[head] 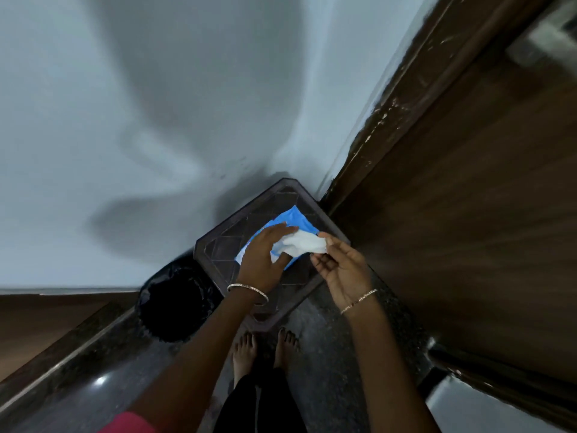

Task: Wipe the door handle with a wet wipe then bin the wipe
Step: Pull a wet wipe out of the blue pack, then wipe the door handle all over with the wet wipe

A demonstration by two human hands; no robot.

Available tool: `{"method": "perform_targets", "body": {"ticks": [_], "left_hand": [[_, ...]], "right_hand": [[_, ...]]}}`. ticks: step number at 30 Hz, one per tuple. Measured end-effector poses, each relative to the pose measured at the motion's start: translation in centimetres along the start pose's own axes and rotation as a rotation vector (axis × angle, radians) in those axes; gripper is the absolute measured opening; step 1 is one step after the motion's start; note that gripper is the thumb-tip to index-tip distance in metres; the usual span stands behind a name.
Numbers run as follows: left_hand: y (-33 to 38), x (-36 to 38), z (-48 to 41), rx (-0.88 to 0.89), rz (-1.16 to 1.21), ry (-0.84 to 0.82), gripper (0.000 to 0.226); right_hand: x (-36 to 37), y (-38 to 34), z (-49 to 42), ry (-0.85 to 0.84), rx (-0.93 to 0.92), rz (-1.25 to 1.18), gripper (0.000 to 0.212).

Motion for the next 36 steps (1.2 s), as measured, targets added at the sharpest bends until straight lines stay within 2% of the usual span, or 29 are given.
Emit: {"method": "perform_targets", "body": {"ticks": [3, 7, 9, 12, 14, 16, 18, 22, 25, 27, 31, 33, 34, 36], "left_hand": [[3.5, -3.6, 0.4, 0.053, 0.156, -0.075, 0.038], [8.2, -8.2, 1.1, 0.079, 0.344, -0.423, 0.070], [9.8, -9.5, 1.4, 0.089, 0.397, -0.479, 0.064], [13.1, -11.2, 1.5, 0.152, 0.373, -0.447, 0.037], [15.1, -11.8, 1.6, 0.181, 0.358, -0.430, 0.028], [17.1, -12.3, 2.1, 0.176, 0.357, -0.429, 0.031], [18.4, -12.2, 2.1, 0.149, 0.382, -0.407, 0.027], [21.5, -12.5, 1.1, 0.066, 0.448, -0.369, 0.013], [23.7, -12.5, -0.2, 0.064, 0.388, -0.462, 0.008], [25.2, -12.3, -1.4, 0.071, 0.391, -0.527, 0.013], [27.7, -11.3, -4.3, 0.012, 0.459, -0.535, 0.004], [28.4, -10.5, -5.9, -0.048, 0.456, -0.493, 0.010], [28.8, -10.1, -6.8, -0.072, 0.449, -0.476, 0.015], [29.2, -9.2, -8.5, -0.112, 0.446, -0.451, 0.020]], "right_hand": [[1.2, -2.2, 4.2, 0.012, -0.019, 0.015, 0.021], [3.0, -4.8, 10.1, 0.070, -0.073, 0.030, 0.023], [3.7, -5.7, 12.4, 0.087, -0.104, -0.016, 0.019], [5.1, -7.3, 16.0, 0.089, -0.163, -0.118, 0.017], [5.6, -8.3, 17.9, 0.096, -0.197, -0.160, 0.019], [5.5, -9.2, 20.6, 0.078, -0.242, -0.216, 0.027], [5.3, -10.1, 22.5, 0.058, -0.255, -0.167, 0.039], [3.8, -11.7, 25.1, -0.121, -0.186, -0.081, 0.055], [3.5, -13.2, 25.5, -0.189, -0.210, 0.025, 0.047], [3.7, -14.4, 25.0, -0.152, -0.260, 0.071, 0.045], [4.4, -17.4, 23.0, -0.105, -0.374, -0.074, 0.044], [4.7, -19.6, 21.8, -0.073, -0.468, -0.179, 0.042], [4.8, -20.8, 21.0, -0.038, -0.527, -0.216, 0.036], [4.7, -23.3, 19.1, 0.111, -0.678, -0.241, 0.011]]}}
Point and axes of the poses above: each hand's wrist, its own z-axis away from the middle knuckle, its own x-axis out of the palm, y = z × x, the point moved 1 cm from there along -z, towards the middle knuckle, and after that the axes turned 15 degrees about -z, right-handed, at the moved point
